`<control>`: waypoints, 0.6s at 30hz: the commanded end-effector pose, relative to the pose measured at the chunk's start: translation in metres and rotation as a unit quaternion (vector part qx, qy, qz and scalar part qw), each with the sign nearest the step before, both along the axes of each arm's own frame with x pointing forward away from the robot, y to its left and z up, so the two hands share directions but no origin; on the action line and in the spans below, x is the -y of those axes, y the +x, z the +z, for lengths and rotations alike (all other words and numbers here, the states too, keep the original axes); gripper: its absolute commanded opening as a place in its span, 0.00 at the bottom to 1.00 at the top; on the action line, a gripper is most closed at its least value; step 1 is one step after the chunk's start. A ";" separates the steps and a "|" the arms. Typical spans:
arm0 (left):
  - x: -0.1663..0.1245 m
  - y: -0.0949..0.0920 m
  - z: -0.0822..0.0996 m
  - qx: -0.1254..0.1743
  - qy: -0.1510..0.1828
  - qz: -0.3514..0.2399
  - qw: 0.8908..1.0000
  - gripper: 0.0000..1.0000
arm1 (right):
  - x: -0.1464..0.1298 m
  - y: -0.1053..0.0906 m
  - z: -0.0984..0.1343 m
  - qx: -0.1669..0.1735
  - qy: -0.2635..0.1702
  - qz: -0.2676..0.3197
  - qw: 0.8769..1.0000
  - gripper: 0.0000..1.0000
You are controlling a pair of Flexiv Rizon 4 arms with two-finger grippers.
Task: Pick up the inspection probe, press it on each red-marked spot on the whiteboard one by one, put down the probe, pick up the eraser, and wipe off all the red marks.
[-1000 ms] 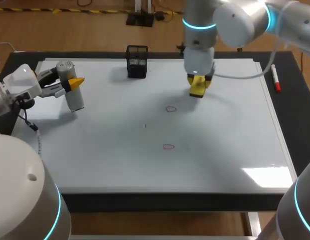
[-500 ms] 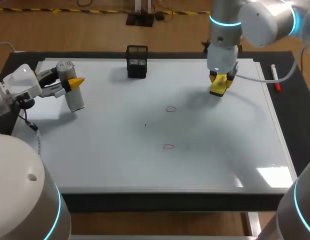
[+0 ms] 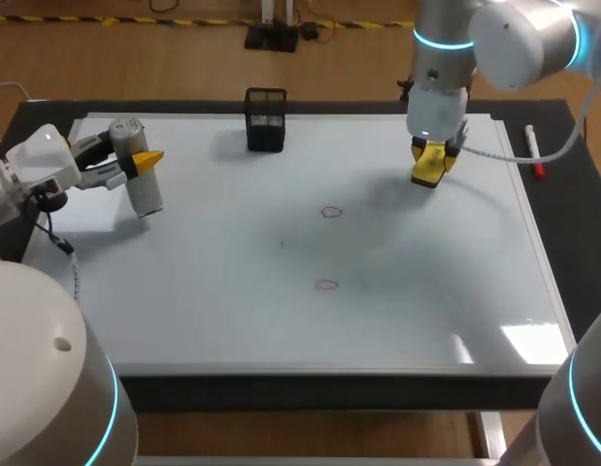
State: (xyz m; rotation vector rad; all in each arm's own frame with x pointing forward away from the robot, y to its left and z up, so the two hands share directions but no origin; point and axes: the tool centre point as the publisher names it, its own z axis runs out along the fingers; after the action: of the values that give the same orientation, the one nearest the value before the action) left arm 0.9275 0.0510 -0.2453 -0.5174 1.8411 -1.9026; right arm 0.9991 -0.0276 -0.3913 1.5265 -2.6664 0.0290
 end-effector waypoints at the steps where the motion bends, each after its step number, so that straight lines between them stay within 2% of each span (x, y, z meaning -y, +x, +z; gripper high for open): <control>1: 0.013 0.000 0.003 -0.001 0.004 -0.003 1.000 0.00 | 0.000 0.001 0.001 0.000 -0.002 0.001 1.000 0.00; 7: 0.045 -0.008 0.008 0.000 -0.006 -0.012 1.000 0.00 | 0.000 0.001 0.001 0.000 -0.002 0.001 1.000 0.00; 9: 0.056 -0.010 0.009 0.006 -0.019 -0.022 1.000 0.00 | 0.000 0.001 0.001 0.000 -0.002 0.001 1.000 0.00; 11: 0.070 -0.011 0.008 0.006 -0.012 -0.032 0.999 0.00 | 0.000 0.001 0.001 0.000 -0.002 0.001 1.000 0.00; 18: 0.114 -0.015 0.007 0.004 -0.023 -0.067 0.998 0.00 | 0.000 0.001 0.001 0.000 -0.002 0.001 1.000 0.00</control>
State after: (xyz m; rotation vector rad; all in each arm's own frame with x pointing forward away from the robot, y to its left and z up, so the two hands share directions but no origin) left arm 0.9032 -0.0480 -0.2352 -0.4151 1.8658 -2.0288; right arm 0.9990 -0.0277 -0.3912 1.5265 -2.6663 0.0297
